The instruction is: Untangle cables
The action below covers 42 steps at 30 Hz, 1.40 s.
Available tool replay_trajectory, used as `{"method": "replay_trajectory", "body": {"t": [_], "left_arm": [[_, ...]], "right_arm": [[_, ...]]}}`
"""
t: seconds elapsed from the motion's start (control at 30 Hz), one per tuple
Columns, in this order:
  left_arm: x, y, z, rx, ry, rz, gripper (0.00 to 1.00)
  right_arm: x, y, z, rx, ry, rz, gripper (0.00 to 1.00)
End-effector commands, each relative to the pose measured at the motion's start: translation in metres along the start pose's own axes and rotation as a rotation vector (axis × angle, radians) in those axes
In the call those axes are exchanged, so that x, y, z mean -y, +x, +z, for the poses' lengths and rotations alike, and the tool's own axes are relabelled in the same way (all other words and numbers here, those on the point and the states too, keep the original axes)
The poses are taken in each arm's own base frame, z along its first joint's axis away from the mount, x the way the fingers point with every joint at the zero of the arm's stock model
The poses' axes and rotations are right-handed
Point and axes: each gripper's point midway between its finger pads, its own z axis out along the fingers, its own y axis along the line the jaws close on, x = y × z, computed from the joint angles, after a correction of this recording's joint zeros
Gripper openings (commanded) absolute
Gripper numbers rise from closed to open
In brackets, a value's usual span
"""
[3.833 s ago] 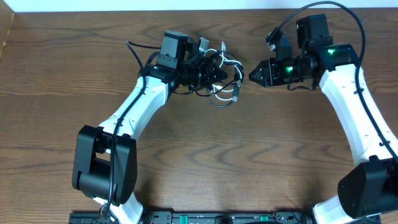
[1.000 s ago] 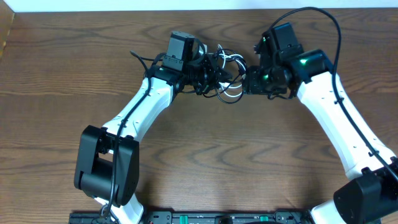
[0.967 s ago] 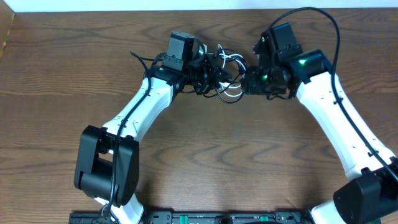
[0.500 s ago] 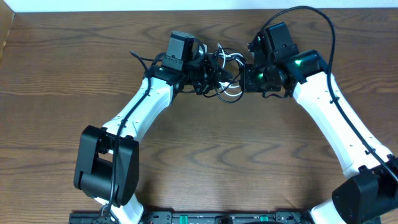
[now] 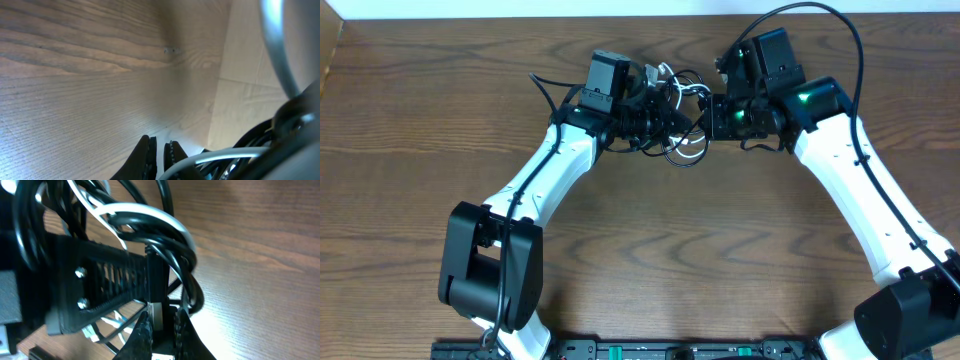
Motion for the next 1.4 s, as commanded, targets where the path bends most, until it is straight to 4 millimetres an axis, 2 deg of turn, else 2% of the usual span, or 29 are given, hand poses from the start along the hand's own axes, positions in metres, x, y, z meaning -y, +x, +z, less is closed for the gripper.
{"method": "replay_trajectory", "body": {"t": [0.0,0.27,0.37,0.47,0.6,0.7,0.83,0.93,1.07,1.2,1.37], "left_arm": [[0.014,0.023,0.007,-0.099,0.060,0.118,0.08],[0.020,0.046,0.019,-0.159,0.056,0.146,0.08],[0.026,0.057,0.022,-0.198,0.079,0.155,0.08],[0.035,0.070,0.024,-0.247,0.115,0.161,0.08],[0.048,0.082,0.019,-0.317,0.196,0.166,0.07],[0.067,0.089,0.011,-0.374,0.298,0.179,0.07],[0.082,0.090,0.003,-0.409,0.376,0.184,0.07],[0.088,0.085,-0.004,-0.414,0.414,0.184,0.07],[0.087,0.065,-0.014,-0.360,0.432,0.203,0.07],[0.069,0.027,-0.024,-0.227,0.380,0.172,0.08],[0.050,-0.002,-0.031,-0.114,0.311,0.133,0.07]], "right_arm": [[-0.014,-0.027,-0.013,0.093,-0.045,-0.036,0.01],[-0.018,-0.032,-0.014,0.111,-0.064,0.012,0.01],[-0.013,-0.035,-0.013,0.126,-0.039,0.047,0.01],[0.002,-0.040,-0.010,0.156,0.039,0.086,0.01],[0.035,-0.046,-0.003,0.194,0.210,0.124,0.01],[0.051,-0.044,0.008,0.178,0.272,0.134,0.01],[0.062,-0.038,0.023,0.138,0.302,0.146,0.01],[0.076,-0.035,0.021,0.125,0.346,0.165,0.01],[0.097,-0.029,0.014,0.095,0.385,0.205,0.01],[0.121,-0.010,0.004,0.007,0.453,0.226,0.01],[0.130,0.016,0.005,-0.090,0.489,0.213,0.01]]}}
